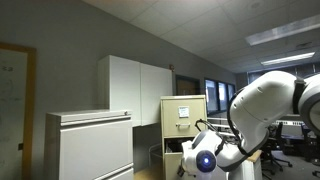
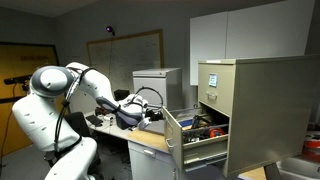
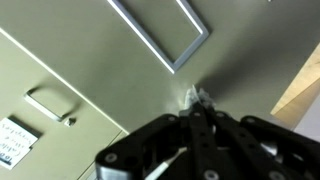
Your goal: Close the bottom drawer
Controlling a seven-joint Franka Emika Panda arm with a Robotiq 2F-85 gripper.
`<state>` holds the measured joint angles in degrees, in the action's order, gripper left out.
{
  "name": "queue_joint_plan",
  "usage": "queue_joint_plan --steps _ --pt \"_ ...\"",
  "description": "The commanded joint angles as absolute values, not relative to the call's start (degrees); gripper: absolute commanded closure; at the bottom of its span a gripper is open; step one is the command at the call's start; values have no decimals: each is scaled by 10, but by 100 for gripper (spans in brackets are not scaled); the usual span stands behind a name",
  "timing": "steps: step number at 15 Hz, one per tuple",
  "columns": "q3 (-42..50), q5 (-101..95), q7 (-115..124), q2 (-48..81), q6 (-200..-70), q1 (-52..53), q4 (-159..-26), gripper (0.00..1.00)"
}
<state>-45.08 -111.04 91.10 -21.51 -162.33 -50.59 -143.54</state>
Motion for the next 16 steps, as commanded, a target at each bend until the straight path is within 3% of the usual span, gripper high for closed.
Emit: queue_joint_plan --steps 1,7,8,16 --pt "-470 -1268 1039 -107 -1487 -510 -1376 100" --pt "-447 -1458 1123 74 -1297 -553 -1359 100" --pt "-347 -1478 1112 105 -1287 -467 -1341 100" --pt "-71 -1487 1183 201 -1338 -243 -1157 100"
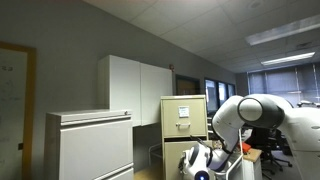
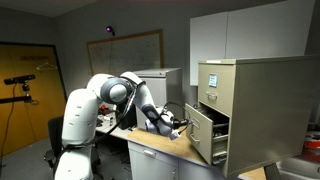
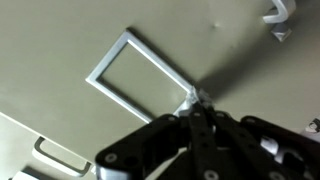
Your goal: Close the bottom drawer
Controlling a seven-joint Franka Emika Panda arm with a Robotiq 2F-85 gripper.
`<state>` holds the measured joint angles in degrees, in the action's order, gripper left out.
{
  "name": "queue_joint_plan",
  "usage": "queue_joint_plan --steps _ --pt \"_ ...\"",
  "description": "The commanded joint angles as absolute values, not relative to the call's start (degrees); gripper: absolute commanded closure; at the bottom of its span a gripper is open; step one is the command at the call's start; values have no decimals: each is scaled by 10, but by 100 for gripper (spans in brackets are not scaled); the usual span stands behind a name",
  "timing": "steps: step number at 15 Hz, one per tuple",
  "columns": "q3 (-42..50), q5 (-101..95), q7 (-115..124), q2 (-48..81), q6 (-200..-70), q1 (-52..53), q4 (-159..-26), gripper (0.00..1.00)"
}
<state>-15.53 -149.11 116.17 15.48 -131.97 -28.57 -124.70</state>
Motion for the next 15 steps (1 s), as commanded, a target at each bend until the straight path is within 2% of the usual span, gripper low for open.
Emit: queue_joint_plan --steps 1,9,15 --pt "-51 -1487 1190 211 -1348 -231 -1138 100" --pt "5 -1431 1172 296 -1440 -197 -986 100" --pt "17 -1320 1095 349 -1440 -197 -891 100"
